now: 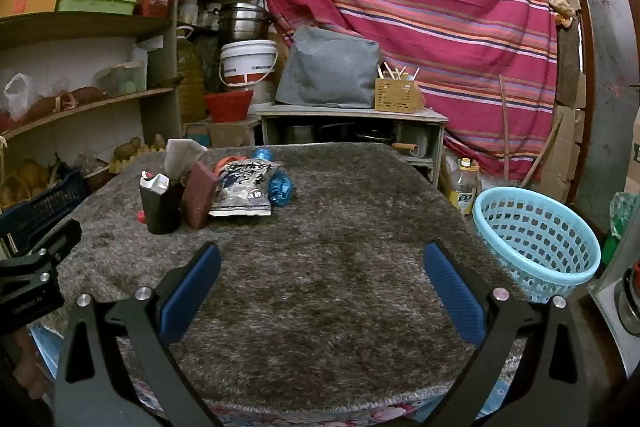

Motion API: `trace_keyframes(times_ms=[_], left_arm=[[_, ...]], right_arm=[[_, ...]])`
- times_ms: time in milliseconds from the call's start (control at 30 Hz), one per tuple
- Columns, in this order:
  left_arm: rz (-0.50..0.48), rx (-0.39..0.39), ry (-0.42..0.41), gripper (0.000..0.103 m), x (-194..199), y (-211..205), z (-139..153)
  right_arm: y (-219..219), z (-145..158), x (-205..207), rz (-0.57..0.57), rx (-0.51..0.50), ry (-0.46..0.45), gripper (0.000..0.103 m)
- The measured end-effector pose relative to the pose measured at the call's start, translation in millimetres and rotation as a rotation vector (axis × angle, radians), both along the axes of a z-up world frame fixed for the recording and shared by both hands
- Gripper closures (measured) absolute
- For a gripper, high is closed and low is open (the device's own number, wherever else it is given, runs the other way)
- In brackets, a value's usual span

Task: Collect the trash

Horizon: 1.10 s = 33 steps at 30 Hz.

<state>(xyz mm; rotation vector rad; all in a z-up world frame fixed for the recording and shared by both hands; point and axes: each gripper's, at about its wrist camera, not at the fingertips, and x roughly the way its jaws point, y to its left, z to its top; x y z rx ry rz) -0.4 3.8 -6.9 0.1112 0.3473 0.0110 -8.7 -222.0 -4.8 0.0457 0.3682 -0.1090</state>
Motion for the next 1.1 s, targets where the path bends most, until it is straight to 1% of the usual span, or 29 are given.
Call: trace_keyframes(times_ms=[400, 433, 933, 1100], left_arm=[[0.006, -0.009, 0.006, 0.005, 2.3, 9.9, 1.0], [0.002, -0.007, 0.004, 0.005, 2.7, 3.1, 2.7], [-0.002, -0.005, 0.009, 0.005, 5.0, 4.2, -1.3], [-0.006, -0.008, 0.013, 0.005, 3.6, 1.6, -2.5]], right_arm=[[2.4, -1.4, 1.2, -0.006, -0.007, 0.006, 0.004], [2.9, -1.4, 1.3, -0.006, -0.006, 0.007, 0.004], [2.4, -4.0, 3.4, -0.015, -0.015, 0.012, 0.004], [1.3, -0.2, 1.3, -0.020, -0.015, 0.004, 0.004]])
